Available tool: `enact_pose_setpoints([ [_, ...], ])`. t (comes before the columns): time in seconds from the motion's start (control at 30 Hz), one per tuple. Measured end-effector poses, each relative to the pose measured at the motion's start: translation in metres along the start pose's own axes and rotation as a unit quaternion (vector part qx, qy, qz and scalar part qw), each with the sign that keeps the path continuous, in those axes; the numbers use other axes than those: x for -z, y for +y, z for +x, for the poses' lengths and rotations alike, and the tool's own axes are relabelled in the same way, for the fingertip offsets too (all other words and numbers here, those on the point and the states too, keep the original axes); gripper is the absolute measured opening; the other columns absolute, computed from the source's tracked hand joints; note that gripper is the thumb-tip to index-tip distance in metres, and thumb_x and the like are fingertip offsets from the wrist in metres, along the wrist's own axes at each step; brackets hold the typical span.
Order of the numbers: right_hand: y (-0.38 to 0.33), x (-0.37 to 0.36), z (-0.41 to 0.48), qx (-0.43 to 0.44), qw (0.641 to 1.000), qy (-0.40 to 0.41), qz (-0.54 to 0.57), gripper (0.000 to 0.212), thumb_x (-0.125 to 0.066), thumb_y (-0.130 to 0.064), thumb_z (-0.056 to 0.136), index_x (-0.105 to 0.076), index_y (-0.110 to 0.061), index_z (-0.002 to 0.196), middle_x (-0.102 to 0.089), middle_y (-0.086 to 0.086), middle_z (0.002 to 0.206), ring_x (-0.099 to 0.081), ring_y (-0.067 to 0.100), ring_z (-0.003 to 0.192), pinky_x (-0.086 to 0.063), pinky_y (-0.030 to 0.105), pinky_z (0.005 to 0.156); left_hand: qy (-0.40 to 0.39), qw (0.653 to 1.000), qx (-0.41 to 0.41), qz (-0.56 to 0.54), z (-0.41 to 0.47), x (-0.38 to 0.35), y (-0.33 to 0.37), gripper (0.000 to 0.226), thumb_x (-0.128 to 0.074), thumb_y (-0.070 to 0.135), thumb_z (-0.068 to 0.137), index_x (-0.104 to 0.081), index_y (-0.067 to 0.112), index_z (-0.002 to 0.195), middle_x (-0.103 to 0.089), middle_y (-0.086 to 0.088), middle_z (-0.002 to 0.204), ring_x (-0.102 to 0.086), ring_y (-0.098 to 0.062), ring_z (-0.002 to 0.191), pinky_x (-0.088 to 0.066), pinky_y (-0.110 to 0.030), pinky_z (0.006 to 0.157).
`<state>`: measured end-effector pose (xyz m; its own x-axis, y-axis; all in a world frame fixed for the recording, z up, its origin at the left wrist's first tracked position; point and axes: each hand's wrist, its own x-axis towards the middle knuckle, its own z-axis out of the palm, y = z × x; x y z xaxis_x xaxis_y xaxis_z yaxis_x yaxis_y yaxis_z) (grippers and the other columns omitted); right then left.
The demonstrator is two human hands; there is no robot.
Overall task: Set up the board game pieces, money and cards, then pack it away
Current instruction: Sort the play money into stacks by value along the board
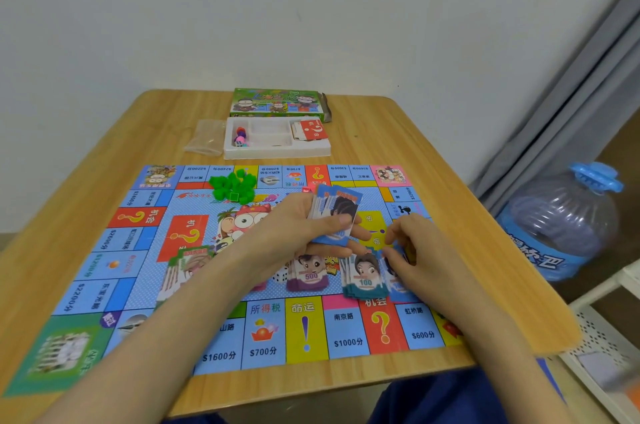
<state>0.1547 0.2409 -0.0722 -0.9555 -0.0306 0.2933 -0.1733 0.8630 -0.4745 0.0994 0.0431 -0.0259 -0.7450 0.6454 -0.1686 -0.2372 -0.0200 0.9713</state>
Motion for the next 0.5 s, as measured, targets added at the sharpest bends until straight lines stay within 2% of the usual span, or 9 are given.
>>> enact_pose_setpoints([
  [0.13, 0.004, -0.003, 0.0, 0.01, 1.0, -0.006, -0.023, 0.014, -0.06, -0.018, 0.089, -0.049, -0.027, 0.091, -0.042, -0.013, 0.091, -0.044, 0.005, 0.086, -0.039, 0.021, 0.073, 0.0, 1.0, 0.003, 0.003, 0.0, 0.0, 0.0, 0.013, -0.056, 0.011, 0.09, -0.061, 0.007, 0.101, -0.075, -0.006, 0.089, -0.073, -0.019, 0.076, -0.057, -0.018, 0.06],
  [0.23, 0.006, -0.004, -0.001, 0.013, 1.0, 0.004, -0.014, 0.018, -0.059, -0.015, 0.088, -0.048, -0.028, 0.093, -0.041, -0.014, 0.095, -0.043, 0.002, 0.092, -0.039, 0.019, 0.075, -0.001, 1.0, 0.004, 0.003, 0.0, 0.0, 0.0, 0.012, -0.056, 0.011, 0.091, -0.061, 0.008, 0.101, -0.075, -0.006, 0.089, -0.073, -0.019, 0.076, -0.057, -0.018, 0.06],
  [0.37, -0.001, -0.001, 0.0, 0.026, 0.995, 0.08, 0.06, 0.018, -0.058, -0.013, 0.09, -0.048, -0.028, 0.095, -0.044, -0.02, 0.096, -0.044, -0.006, 0.092, -0.034, 0.004, 0.075, -0.005, 1.0, 0.004, 0.004, -0.001, 0.0, 0.0, 0.016, -0.058, 0.012, 0.088, -0.061, 0.01, 0.103, -0.075, -0.006, 0.09, -0.073, -0.021, 0.077, -0.056, -0.017, 0.058],
  [0.43, -0.008, 0.004, -0.001, 0.056, 0.986, 0.1, 0.12, 0.015, -0.054, -0.022, 0.091, -0.048, -0.033, 0.1, -0.052, -0.017, 0.1, -0.049, -0.003, 0.094, -0.036, 0.006, 0.078, -0.008, 1.0, 0.007, 0.004, -0.001, -0.001, 0.0, 0.017, -0.059, 0.012, 0.087, -0.061, 0.012, 0.103, -0.075, -0.006, 0.088, -0.073, -0.02, 0.076, -0.055, -0.017, 0.055],
  [0.5, -0.013, 0.007, -0.004, 0.093, 0.978, 0.073, 0.173, 0.023, -0.046, -0.03, 0.091, -0.05, -0.035, 0.112, -0.056, -0.017, 0.11, -0.052, 0.002, 0.102, -0.038, 0.008, 0.084, -0.009, 1.0, 0.009, 0.016, -0.001, -0.002, -0.001, 0.015, -0.06, 0.01, 0.088, -0.062, 0.015, 0.101, -0.075, -0.004, 0.086, -0.073, -0.02, 0.073, -0.055, -0.017, 0.055],
])
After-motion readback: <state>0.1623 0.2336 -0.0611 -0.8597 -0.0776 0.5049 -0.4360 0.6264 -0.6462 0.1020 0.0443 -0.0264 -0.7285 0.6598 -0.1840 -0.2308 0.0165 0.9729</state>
